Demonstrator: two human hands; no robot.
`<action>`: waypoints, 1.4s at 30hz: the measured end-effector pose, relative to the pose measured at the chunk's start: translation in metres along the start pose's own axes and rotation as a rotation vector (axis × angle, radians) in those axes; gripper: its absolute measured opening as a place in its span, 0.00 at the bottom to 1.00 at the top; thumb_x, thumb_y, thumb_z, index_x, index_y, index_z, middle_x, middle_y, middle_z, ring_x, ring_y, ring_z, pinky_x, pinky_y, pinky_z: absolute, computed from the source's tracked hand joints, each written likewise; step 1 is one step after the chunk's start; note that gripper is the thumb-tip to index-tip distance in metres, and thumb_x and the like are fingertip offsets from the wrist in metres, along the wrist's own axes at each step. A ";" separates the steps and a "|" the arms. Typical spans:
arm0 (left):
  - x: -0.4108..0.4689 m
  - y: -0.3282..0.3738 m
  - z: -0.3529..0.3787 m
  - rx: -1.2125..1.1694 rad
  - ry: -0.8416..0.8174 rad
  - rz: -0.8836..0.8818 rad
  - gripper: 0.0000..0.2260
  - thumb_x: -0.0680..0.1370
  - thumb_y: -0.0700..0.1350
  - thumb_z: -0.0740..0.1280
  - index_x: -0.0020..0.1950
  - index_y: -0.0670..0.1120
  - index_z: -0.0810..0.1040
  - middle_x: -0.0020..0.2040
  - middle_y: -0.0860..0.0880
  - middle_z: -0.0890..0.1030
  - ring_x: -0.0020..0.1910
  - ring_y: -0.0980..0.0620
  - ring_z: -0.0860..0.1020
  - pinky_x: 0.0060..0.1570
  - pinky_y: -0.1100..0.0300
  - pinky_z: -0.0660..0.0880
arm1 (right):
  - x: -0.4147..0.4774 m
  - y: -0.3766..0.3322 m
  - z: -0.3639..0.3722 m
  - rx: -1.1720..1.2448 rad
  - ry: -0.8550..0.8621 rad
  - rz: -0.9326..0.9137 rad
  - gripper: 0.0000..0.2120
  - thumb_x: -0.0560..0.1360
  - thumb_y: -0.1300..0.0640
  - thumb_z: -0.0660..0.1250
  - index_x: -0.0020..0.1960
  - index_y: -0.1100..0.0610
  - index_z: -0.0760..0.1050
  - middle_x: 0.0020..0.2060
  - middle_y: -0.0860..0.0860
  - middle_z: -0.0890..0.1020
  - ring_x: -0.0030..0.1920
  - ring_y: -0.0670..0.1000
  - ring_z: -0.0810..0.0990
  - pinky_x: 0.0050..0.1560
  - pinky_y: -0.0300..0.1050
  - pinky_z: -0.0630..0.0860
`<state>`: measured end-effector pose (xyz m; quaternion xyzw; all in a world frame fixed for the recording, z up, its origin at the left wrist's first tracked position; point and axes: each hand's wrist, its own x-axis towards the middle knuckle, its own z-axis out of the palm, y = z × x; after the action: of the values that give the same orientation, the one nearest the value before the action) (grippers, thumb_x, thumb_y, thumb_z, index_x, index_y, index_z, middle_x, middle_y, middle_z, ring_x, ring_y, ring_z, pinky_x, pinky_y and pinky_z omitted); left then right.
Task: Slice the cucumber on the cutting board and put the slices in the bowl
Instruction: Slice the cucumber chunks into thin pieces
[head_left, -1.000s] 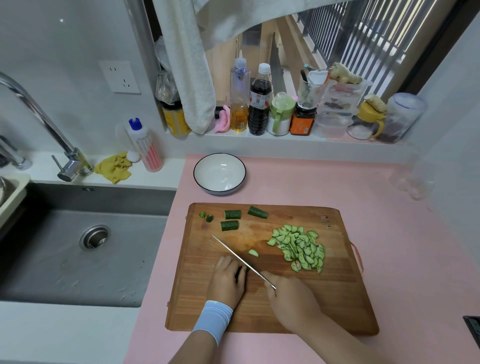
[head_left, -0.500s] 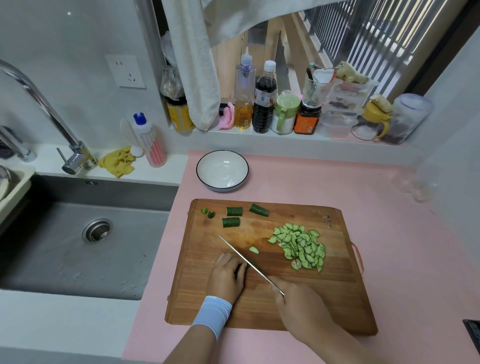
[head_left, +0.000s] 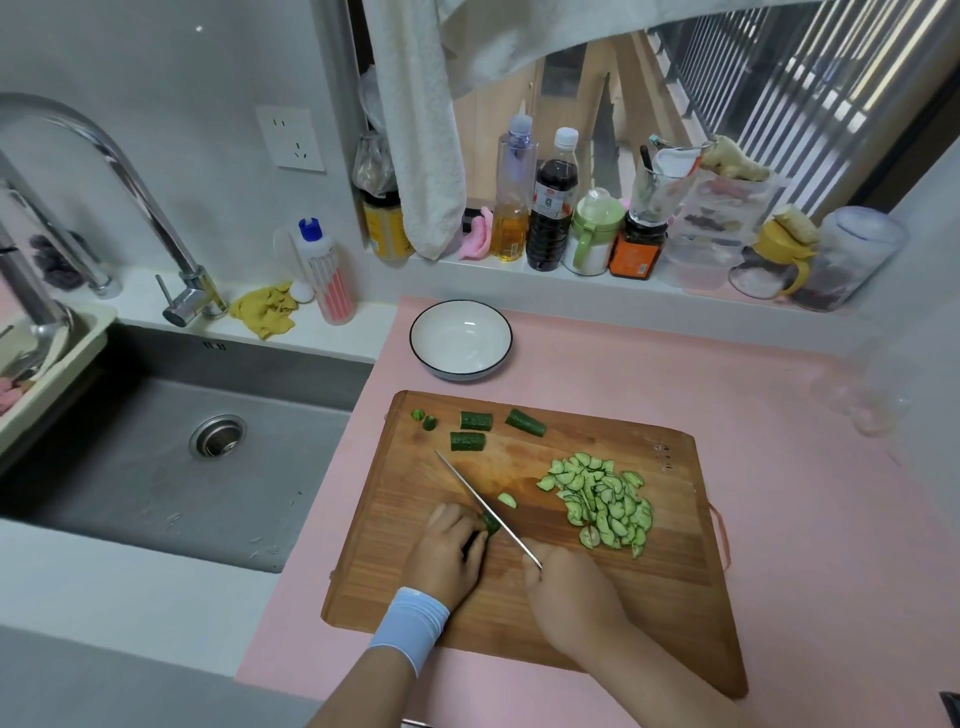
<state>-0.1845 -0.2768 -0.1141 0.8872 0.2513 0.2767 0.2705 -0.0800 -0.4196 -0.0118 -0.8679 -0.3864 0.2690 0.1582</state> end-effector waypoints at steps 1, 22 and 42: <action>0.000 0.000 0.001 0.006 0.000 0.011 0.04 0.73 0.37 0.73 0.43 0.44 0.80 0.43 0.52 0.76 0.44 0.54 0.73 0.51 0.70 0.69 | 0.000 0.000 -0.001 -0.009 -0.003 -0.007 0.10 0.82 0.51 0.55 0.45 0.48 0.72 0.36 0.47 0.79 0.42 0.53 0.79 0.44 0.48 0.78; 0.002 -0.005 -0.001 0.006 -0.004 0.027 0.02 0.74 0.38 0.70 0.46 0.43 0.81 0.44 0.50 0.78 0.45 0.50 0.76 0.49 0.60 0.75 | -0.011 0.001 0.001 -0.078 0.001 0.046 0.20 0.83 0.48 0.56 0.74 0.38 0.69 0.49 0.47 0.85 0.50 0.51 0.83 0.47 0.43 0.76; 0.001 -0.003 0.000 -0.046 0.019 0.030 0.09 0.72 0.35 0.73 0.51 0.44 0.83 0.49 0.51 0.80 0.49 0.50 0.76 0.53 0.65 0.72 | -0.023 0.003 0.013 -0.115 0.107 0.004 0.20 0.83 0.43 0.54 0.74 0.37 0.67 0.50 0.47 0.84 0.51 0.51 0.81 0.50 0.47 0.78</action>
<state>-0.1846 -0.2736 -0.1157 0.8818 0.2340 0.2948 0.2841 -0.0989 -0.4383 -0.0153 -0.8896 -0.3904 0.1996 0.1280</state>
